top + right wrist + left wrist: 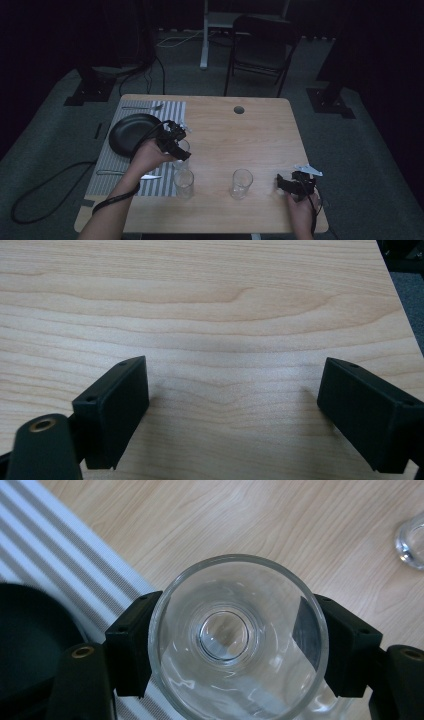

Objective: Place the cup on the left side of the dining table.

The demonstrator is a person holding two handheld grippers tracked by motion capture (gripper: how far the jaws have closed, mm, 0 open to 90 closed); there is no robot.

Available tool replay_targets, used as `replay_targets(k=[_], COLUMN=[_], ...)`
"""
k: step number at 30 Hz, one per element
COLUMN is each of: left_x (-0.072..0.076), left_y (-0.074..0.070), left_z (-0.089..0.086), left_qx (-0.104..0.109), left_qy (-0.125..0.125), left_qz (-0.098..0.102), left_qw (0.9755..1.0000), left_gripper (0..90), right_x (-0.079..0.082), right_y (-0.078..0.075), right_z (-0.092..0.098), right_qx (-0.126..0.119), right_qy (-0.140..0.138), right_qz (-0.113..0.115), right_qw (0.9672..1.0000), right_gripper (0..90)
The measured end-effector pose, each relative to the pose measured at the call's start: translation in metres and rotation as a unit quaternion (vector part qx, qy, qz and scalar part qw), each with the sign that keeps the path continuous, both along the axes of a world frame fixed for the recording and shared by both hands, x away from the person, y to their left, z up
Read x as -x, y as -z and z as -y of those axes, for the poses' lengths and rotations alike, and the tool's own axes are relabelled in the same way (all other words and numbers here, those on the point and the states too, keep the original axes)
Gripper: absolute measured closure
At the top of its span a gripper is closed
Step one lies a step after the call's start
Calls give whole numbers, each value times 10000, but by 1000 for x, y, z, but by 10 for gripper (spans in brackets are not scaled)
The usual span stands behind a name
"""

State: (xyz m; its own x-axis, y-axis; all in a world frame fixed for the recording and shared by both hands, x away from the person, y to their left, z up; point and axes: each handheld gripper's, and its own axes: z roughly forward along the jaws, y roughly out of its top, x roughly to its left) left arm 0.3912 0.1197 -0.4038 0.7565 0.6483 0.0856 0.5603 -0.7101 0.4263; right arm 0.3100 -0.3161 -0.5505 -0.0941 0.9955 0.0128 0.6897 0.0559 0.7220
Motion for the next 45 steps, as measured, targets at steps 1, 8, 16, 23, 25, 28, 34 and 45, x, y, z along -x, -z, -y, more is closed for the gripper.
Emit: replay_targets(k=[1,8,16,23,25,28,34,45], left_x=[0,-2,-7,-10,-10,-12,-16,-12], left_y=[0,3,6,9,10,12,26,32], left_z=[-3,-26,-56,-74,-79,-83,-87,-93], left_qx=[0,-51,52,-3,19,41,-40,148], left_qy=[-32,-253,-522,-722,-794,-827,-984,-1088], left_qz=[-8,-43,-98,-181,-181,-232,-378,-230], left_qw=[10000,9997,9986,9972,9967,9963,9944,9937], left_gripper=[286,286,286,286,286,286,286,282], right_x=[0,0,0,0,0,0,0,0], right_y=[0,0,0,0,0,0,0,0], right_z=[0,0,0,0,0,0,0,0], right_qx=[0,1,2,3,3,2,4,4], right_qy=[2,1,0,0,-1,0,0,1], right_qz=[0,-1,0,0,0,0,0,2], right_qw=[10000,10000,10000,10000,10000,10000,10000,10000], right_gripper=[126,127,127,127,127,127,127,128])
